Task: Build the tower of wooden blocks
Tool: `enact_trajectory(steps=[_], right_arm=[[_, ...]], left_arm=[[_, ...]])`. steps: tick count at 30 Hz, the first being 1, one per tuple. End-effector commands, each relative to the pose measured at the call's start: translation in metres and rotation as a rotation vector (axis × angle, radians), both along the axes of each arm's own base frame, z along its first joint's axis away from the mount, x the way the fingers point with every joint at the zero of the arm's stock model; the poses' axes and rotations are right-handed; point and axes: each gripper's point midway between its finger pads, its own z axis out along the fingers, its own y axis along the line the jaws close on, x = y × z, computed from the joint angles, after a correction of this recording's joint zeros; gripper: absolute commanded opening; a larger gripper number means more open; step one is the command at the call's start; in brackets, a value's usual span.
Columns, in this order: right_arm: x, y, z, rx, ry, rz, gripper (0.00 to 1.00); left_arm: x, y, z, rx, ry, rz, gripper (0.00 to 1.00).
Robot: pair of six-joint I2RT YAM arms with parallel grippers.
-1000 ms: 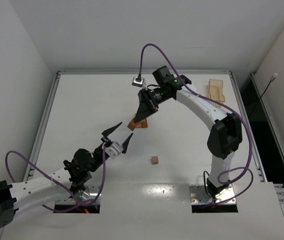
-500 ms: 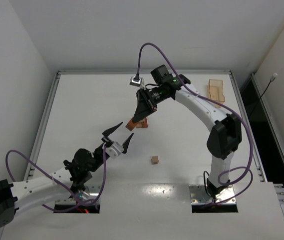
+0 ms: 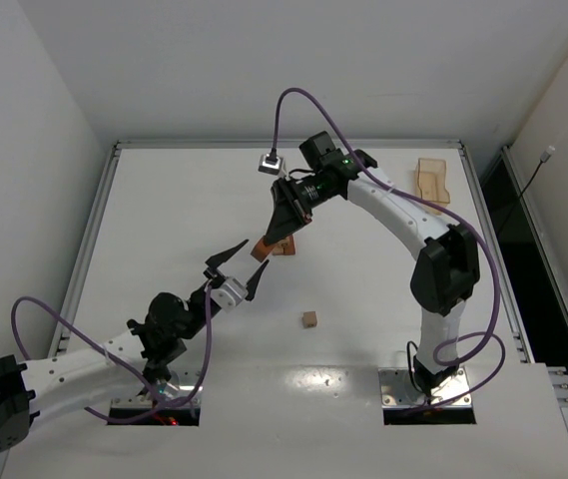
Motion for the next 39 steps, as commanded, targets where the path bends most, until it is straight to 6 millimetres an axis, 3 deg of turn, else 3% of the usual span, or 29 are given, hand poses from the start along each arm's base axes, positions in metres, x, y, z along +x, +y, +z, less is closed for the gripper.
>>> enact_trajectory(steps=[1, 8, 19, 21, 23, 25, 28, 34, 39], right_arm=[[-0.012, -0.004, 0.031, 0.118, 0.013, 0.075, 0.0], [-0.013, -0.005, 0.034, 0.123, 0.005, 0.076, 0.0], [-0.02, -0.009, 0.035, 0.119, 0.012, 0.075, 0.0], [-0.019, -0.009, 0.032, 0.118, 0.013, 0.075, 0.01], [-0.021, -0.01, 0.034, 0.118, 0.013, 0.076, 0.12], [-0.02, -0.01, 0.028, 0.094, 0.05, 0.076, 0.33], [-0.014, -0.014, 0.032, 0.109, 0.024, 0.059, 0.47], [0.009, -0.027, 0.038, 0.126, -0.056, -0.02, 0.52], [0.063, -0.056, 0.041, 0.099, -0.181, -0.211, 0.52]], left_arm=[[-0.008, -0.004, 0.036, -0.097, -0.054, -0.038, 0.51], [-0.008, -0.006, 0.038, -0.095, -0.057, -0.047, 0.4], [-0.003, -0.005, 0.044, -0.102, -0.027, -0.024, 0.0], [-0.001, -0.005, 0.04, -0.098, -0.009, -0.017, 0.0], [-0.001, -0.006, 0.043, -0.097, -0.008, -0.017, 0.0], [-0.001, -0.008, 0.041, -0.101, 0.017, -0.025, 0.0], [0.0, -0.008, 0.043, -0.107, 0.056, -0.026, 0.0], [0.001, -0.009, 0.047, -0.129, 0.17, -0.034, 0.0], [-0.002, -0.012, 0.05, -0.144, 0.284, -0.056, 0.0]])
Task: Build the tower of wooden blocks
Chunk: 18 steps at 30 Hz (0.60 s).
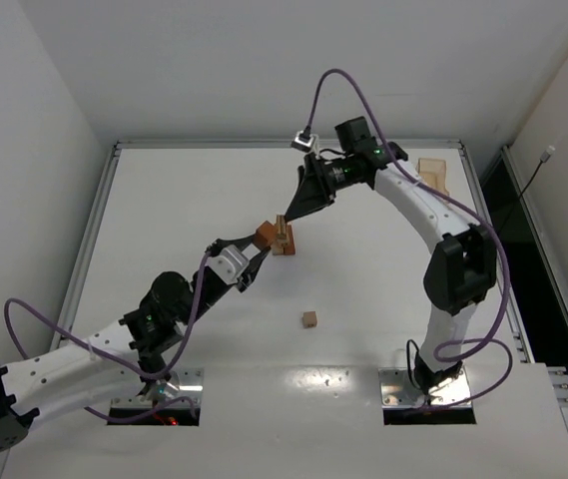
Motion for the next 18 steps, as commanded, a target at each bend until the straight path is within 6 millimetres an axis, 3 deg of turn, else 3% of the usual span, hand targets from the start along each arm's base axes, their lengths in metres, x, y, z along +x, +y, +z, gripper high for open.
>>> enact_trajectory(steps=[1, 2, 4, 5, 7, 8, 10, 11, 12, 14, 15, 16, 18], right_arm=[[0.029, -0.029, 0.031, 0.047, -0.158, -0.111, 0.54], [0.052, -0.043, 0.029, 0.024, -0.237, -0.197, 0.54], [0.07, -0.063, 0.018, -0.06, -0.264, -0.292, 0.54], [0.093, -0.081, 0.006, -0.137, -0.38, -0.371, 0.54], [0.104, -0.105, -0.014, -0.301, -0.427, -0.438, 0.54], [0.122, -0.123, -0.03, -0.447, -0.559, -0.476, 0.54], [0.13, -0.148, -0.043, -0.613, -0.64, -0.52, 0.54], [0.127, -0.158, -0.041, -0.64, -0.684, -0.509, 0.54], [0.124, -0.163, -0.048, -0.676, -0.687, -0.501, 0.54], [0.119, -0.17, -0.049, -0.691, -0.69, -0.507, 0.54], [0.112, -0.173, -0.05, -0.701, -0.697, -0.503, 0.54], [0.108, -0.175, -0.051, -0.71, -0.697, -0.505, 0.54], [0.099, -0.179, -0.051, -0.715, -0.69, -0.511, 0.54]], left_arm=[[-0.01, -0.003, 0.015, -0.081, 0.119, -0.043, 0.0], [-0.012, -0.005, 0.016, -0.084, 0.136, -0.058, 0.0], [-0.015, -0.006, 0.022, -0.107, 0.187, -0.066, 0.0], [-0.016, -0.005, 0.026, -0.117, 0.202, -0.069, 0.0], [-0.015, -0.01, 0.032, -0.119, 0.263, -0.073, 0.0], [-0.016, -0.014, 0.032, -0.117, 0.298, -0.082, 0.0], [-0.015, -0.027, 0.017, -0.024, 0.439, -0.083, 0.0], [-0.013, -0.03, 0.031, -0.017, 0.456, -0.08, 0.0], [-0.013, -0.03, 0.015, 0.056, 0.509, -0.062, 0.0], [-0.01, -0.042, 0.006, 0.112, 0.552, -0.073, 0.0], [-0.005, -0.043, 0.008, 0.124, 0.554, -0.066, 0.0], [0.001, -0.042, 0.024, 0.117, 0.554, -0.058, 0.0], [0.014, -0.055, 0.016, 0.169, 0.606, -0.054, 0.0]])
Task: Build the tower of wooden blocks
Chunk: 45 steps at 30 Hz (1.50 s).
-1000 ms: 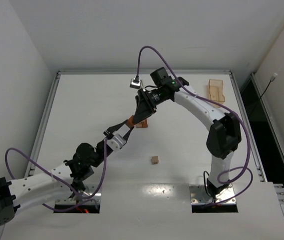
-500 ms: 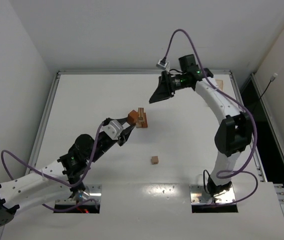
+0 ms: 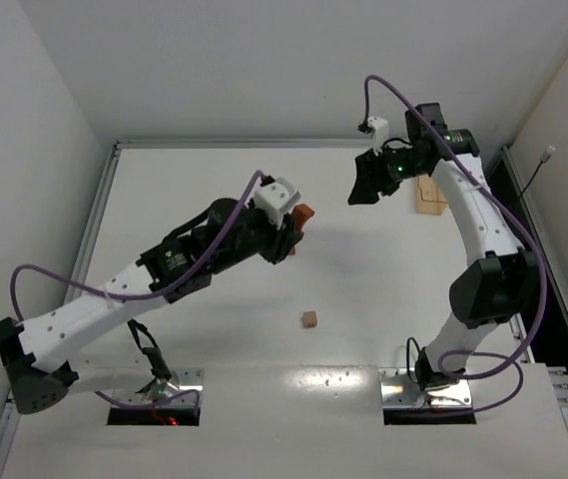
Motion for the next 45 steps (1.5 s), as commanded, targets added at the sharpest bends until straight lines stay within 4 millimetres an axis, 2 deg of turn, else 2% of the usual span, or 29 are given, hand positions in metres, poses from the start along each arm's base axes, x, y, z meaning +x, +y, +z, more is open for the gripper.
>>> enact_trajectory(steps=[1, 3, 4, 6, 7, 8, 10, 11, 15, 16, 20, 21, 28, 33, 39, 45], right_arm=[[-0.016, -0.019, 0.008, -0.09, -0.074, 0.0, 0.54], [-0.02, -0.025, 0.006, -0.101, -0.071, -0.015, 0.54], [-0.021, -0.025, 0.01, -0.101, -0.08, -0.016, 0.54], [-0.025, -0.031, 0.01, -0.11, -0.082, -0.032, 0.54], [-0.025, -0.037, 0.012, -0.12, -0.093, -0.048, 0.54], [-0.029, -0.037, 0.014, -0.119, -0.096, -0.049, 0.54], [-0.032, -0.048, 0.009, -0.141, -0.088, -0.081, 0.54], [-0.033, -0.049, 0.005, -0.142, -0.076, -0.081, 0.54], [-0.038, -0.057, 0.009, -0.143, -0.069, -0.123, 0.56], [-0.039, -0.057, 0.012, -0.139, -0.073, -0.13, 0.56], [-0.039, -0.07, 0.011, -0.152, -0.066, -0.175, 0.56], [-0.04, -0.07, 0.015, -0.151, -0.076, -0.176, 0.56], [-0.041, -0.076, 0.011, -0.147, -0.054, -0.22, 0.56], [-0.039, -0.076, 0.012, -0.137, -0.051, -0.235, 0.56], [-0.04, -0.075, 0.012, -0.133, -0.046, -0.242, 0.56], [-0.039, -0.076, 0.009, -0.133, -0.035, -0.259, 0.56]], left_arm=[[0.014, -0.003, 0.004, 0.047, 0.118, 0.01, 0.0], [0.02, -0.01, -0.002, 0.033, 0.213, -0.01, 0.0], [0.037, -0.011, -0.006, 0.028, 0.25, 0.016, 0.0], [0.048, -0.012, -0.017, 0.027, 0.337, 0.046, 0.0], [0.057, -0.013, -0.009, 0.013, 0.344, 0.055, 0.0], [0.074, -0.009, -0.033, 0.05, 0.427, 0.104, 0.0], [0.089, -0.01, -0.044, 0.052, 0.512, 0.106, 0.0], [0.11, -0.006, -0.051, 0.039, 0.556, 0.132, 0.0], [0.14, 0.0, -0.054, -0.012, 0.617, 0.182, 0.0], [0.148, 0.002, -0.068, 0.001, 0.65, 0.212, 0.0], [0.169, 0.019, -0.097, -0.009, 0.734, 0.337, 0.0], [0.171, 0.02, -0.098, -0.013, 0.736, 0.353, 0.0], [0.173, 0.028, -0.15, 0.058, 0.827, 0.44, 0.0], [0.177, 0.037, -0.171, 0.115, 0.832, 0.496, 0.0], [0.171, 0.038, -0.185, 0.162, 0.84, 0.519, 0.0], [0.154, 0.027, -0.191, 0.197, 0.843, 0.491, 0.0]])
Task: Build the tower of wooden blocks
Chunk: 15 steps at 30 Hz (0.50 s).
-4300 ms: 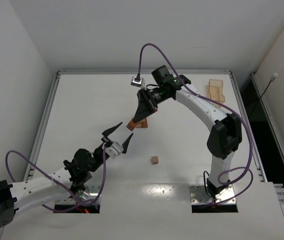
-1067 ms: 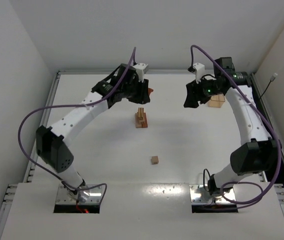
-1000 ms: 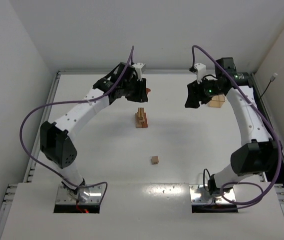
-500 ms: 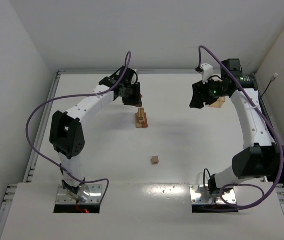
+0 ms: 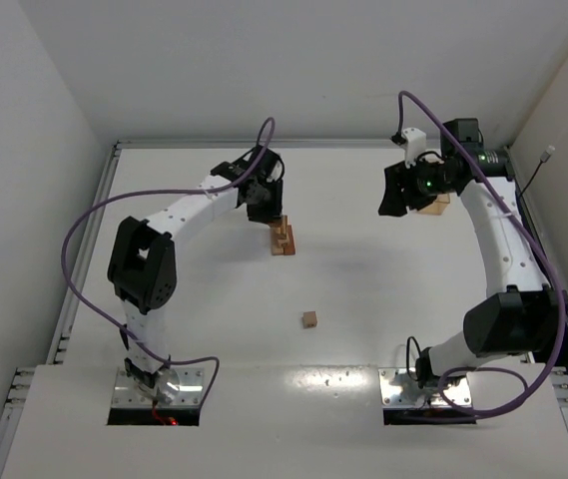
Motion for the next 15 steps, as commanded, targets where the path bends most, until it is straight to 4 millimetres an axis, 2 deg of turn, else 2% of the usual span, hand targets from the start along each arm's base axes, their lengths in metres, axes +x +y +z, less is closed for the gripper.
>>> enact_trajectory(steps=[1, 15], right_arm=[[0.001, -0.002, 0.009, 0.007, -0.037, -0.026, 0.56], [-0.002, -0.001, 0.01, 0.015, -0.037, -0.039, 0.56]], left_arm=[[-0.012, -0.012, 0.003, 0.001, -0.006, -0.019, 0.0], [-0.006, -0.012, -0.008, 0.04, -0.007, -0.007, 0.0]])
